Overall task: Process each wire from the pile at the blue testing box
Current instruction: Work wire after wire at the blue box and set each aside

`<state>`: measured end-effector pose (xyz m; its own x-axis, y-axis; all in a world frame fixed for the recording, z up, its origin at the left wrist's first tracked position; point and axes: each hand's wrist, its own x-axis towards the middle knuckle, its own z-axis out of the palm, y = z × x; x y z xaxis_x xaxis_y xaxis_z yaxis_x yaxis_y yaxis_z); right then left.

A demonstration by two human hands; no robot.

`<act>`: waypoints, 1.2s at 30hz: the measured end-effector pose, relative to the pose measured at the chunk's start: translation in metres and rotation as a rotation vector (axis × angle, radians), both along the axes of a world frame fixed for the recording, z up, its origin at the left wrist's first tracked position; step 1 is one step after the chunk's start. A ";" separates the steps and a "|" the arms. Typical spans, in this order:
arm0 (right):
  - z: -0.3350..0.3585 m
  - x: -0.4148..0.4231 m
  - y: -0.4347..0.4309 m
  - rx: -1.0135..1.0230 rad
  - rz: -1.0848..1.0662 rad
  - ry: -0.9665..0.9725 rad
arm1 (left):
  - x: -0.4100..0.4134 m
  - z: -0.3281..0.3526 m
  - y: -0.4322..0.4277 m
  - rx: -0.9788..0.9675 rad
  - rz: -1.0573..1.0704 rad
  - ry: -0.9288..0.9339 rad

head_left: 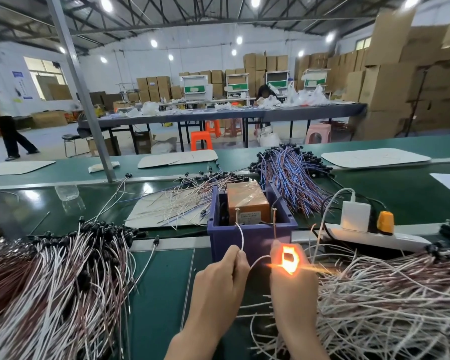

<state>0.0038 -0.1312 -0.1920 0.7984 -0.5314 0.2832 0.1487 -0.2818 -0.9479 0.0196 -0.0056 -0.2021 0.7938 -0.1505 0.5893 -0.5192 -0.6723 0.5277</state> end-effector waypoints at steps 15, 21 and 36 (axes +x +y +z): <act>0.005 -0.026 -0.002 -0.055 0.007 -0.076 | -0.024 0.010 -0.001 -0.119 0.088 -0.109; 0.020 -0.039 -0.016 0.033 -0.001 -0.143 | -0.025 0.011 0.000 -0.419 0.060 -0.030; 0.112 -0.042 -0.208 -0.147 -0.342 -0.097 | -0.036 0.035 -0.017 -0.542 -0.160 0.789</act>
<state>-0.0384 -0.3391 -0.0796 0.5478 -0.7105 0.4416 0.1093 -0.4626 -0.8798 -0.0159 -0.0222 -0.1669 0.9843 -0.1560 -0.0831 0.0531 -0.1874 0.9808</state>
